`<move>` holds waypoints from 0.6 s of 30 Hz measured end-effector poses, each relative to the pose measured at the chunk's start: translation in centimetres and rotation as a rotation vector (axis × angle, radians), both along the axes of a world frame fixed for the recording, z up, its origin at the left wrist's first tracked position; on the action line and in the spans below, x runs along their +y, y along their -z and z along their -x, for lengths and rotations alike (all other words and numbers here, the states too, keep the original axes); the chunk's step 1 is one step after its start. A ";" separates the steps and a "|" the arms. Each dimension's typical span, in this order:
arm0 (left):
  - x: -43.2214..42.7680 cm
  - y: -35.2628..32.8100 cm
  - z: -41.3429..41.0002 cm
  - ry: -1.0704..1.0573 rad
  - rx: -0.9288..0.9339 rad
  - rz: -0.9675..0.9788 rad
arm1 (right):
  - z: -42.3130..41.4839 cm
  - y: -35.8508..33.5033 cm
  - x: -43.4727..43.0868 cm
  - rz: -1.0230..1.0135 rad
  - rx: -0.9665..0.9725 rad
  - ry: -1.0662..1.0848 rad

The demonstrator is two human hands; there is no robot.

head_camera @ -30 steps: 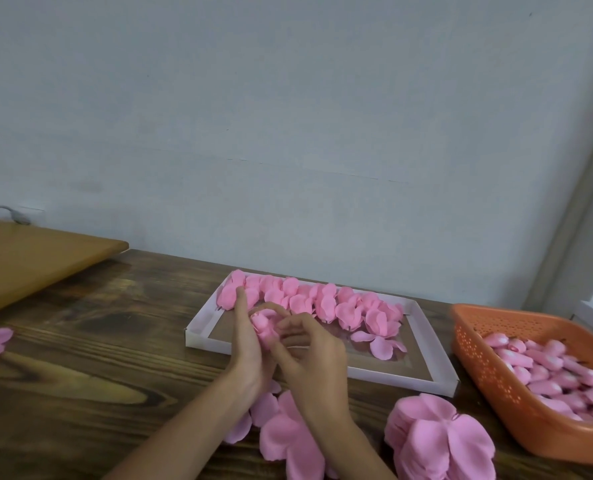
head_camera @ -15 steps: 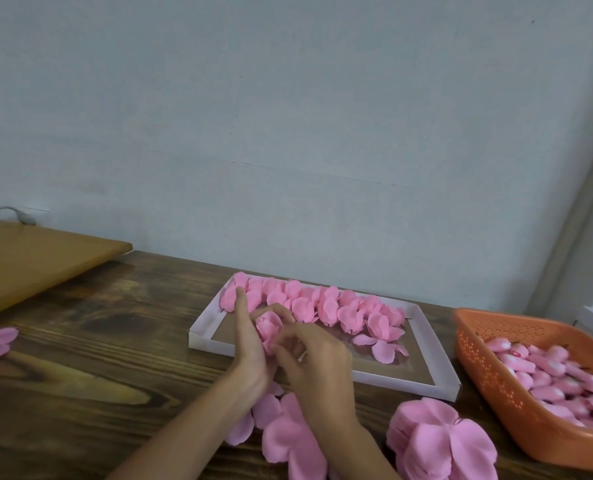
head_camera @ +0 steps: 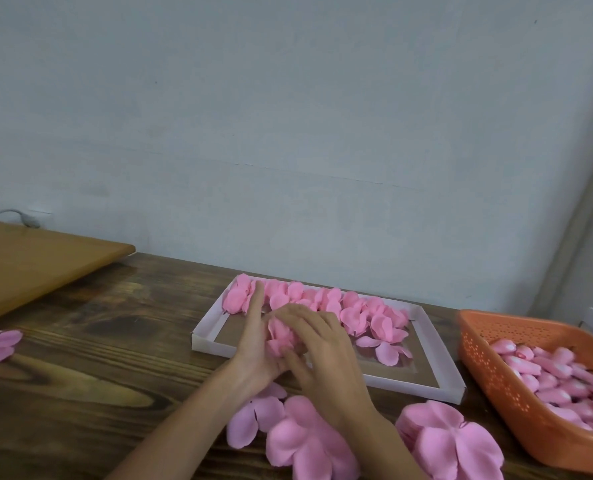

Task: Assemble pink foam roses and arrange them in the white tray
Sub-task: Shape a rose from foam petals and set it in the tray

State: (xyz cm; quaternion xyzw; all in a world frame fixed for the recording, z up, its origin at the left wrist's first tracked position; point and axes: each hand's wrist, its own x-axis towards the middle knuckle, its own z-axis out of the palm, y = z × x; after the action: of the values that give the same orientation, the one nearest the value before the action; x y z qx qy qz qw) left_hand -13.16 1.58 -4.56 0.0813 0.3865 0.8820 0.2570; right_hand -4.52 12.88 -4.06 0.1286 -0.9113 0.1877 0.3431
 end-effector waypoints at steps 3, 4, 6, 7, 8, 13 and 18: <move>-0.4 -0.1 -0.1 0.141 0.031 -0.049 | -0.1 -0.4 0.5 0.074 -0.032 0.002; -0.5 -0.1 -0.2 0.183 0.067 -0.034 | -0.1 -0.5 0.7 0.103 -0.045 -0.002; -1.1 -0.1 -0.3 0.270 0.180 -0.020 | -0.1 -0.8 1.1 0.155 -0.058 -0.019; -1.5 0.1 -0.2 0.308 0.258 -0.026 | -0.1 -0.8 1.2 0.163 -0.058 -0.030; -1.8 0.3 -0.1 0.343 0.331 -0.027 | -0.1 -0.9 1.3 0.166 -0.058 -0.040; -2.2 1.1 0.3 0.263 0.526 0.171 | 0.0 -0.9 1.7 0.212 -0.030 -0.089; -1.4 0.8 0.0 0.020 0.759 0.474 | 0.4 -0.4 2.2 0.239 -0.056 -0.060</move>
State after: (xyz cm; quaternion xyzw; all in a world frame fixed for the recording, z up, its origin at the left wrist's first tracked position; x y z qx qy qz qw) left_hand -13.18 0.19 -5.37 0.3420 0.6440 0.6742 0.1171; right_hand -4.88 15.11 -3.61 0.1086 -0.8873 0.3088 0.3249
